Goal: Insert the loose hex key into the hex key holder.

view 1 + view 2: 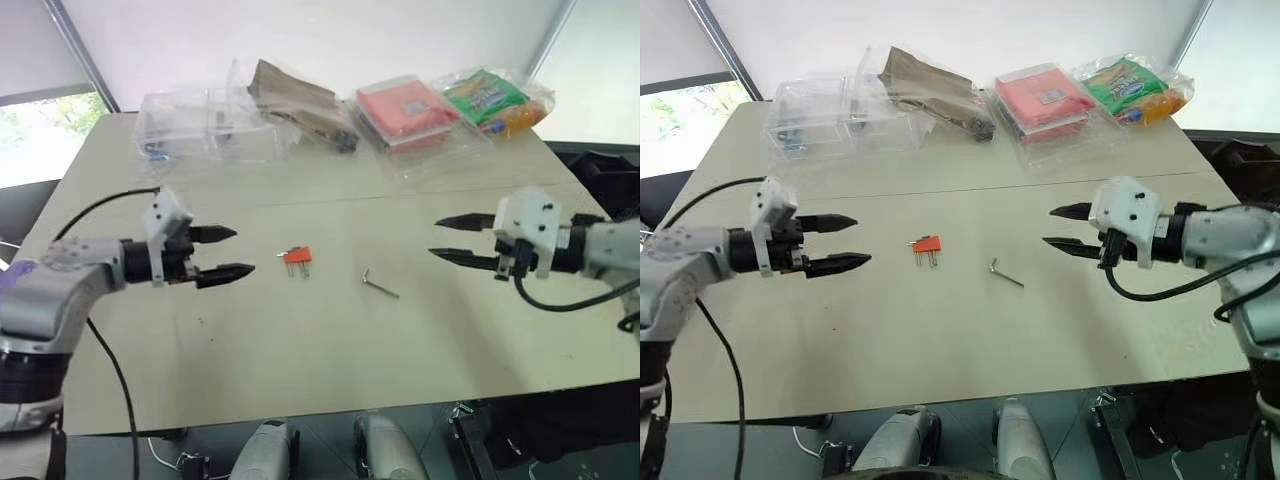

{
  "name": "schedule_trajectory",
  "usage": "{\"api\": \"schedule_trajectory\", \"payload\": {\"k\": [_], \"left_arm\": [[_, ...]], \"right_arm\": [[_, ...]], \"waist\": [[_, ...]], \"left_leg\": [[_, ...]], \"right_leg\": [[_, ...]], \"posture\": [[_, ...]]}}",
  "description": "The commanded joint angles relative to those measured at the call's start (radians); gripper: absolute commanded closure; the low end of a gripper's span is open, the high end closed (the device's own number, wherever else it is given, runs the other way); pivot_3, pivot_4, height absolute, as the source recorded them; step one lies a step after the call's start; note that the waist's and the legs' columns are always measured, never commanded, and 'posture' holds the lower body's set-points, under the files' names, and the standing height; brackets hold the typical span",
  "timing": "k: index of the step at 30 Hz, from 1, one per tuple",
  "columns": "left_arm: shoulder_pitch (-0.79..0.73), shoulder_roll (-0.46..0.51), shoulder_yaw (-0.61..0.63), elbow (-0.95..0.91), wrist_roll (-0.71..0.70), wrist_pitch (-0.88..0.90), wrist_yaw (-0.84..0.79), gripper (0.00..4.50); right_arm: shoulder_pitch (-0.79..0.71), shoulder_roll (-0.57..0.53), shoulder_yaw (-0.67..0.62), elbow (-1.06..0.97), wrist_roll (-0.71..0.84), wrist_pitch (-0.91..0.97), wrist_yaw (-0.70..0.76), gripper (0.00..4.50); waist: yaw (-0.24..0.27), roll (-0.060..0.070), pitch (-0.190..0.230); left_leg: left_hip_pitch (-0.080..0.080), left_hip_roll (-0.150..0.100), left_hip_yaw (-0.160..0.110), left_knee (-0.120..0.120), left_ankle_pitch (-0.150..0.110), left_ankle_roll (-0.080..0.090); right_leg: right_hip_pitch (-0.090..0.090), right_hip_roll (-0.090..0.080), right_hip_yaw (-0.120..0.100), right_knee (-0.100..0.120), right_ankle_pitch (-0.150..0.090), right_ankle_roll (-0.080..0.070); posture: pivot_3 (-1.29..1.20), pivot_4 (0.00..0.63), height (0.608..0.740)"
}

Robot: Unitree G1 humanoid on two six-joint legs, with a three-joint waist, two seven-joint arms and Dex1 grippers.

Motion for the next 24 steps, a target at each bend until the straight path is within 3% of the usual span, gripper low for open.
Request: {"api": "schedule_trajectory", "payload": {"k": [1,24], "left_arm": [[-0.013,0.016,0.026,-0.022,-0.024,0.014,-0.015,0.06],[0.016,0.007,0.054,-0.065,-0.042,0.037,0.041,0.06]], "right_arm": [[-0.043,0.002,0.01,0.014,0.001,-0.004,0.02,2.47],[-0.116,0.071,0.067,0.052,-0.037,-0.02,0.026,2.47]], "waist": [[-0.002,0.0,0.0],[-0.003,0.0,0.0]], "left_leg": [[0.0,0.0,0.0,0.0,0.0,0.0],[-0.001,0.0,0.0,0.0,0.0,0.0]], "right_leg": [[0.0,0.0,0.0,0.0,0.0,0.0],[-0.002,0.0,0.001,0.001,0.0,0.0]], "posture": [[0.0,0.15,0.74],[0.0,0.15,0.74]]}}
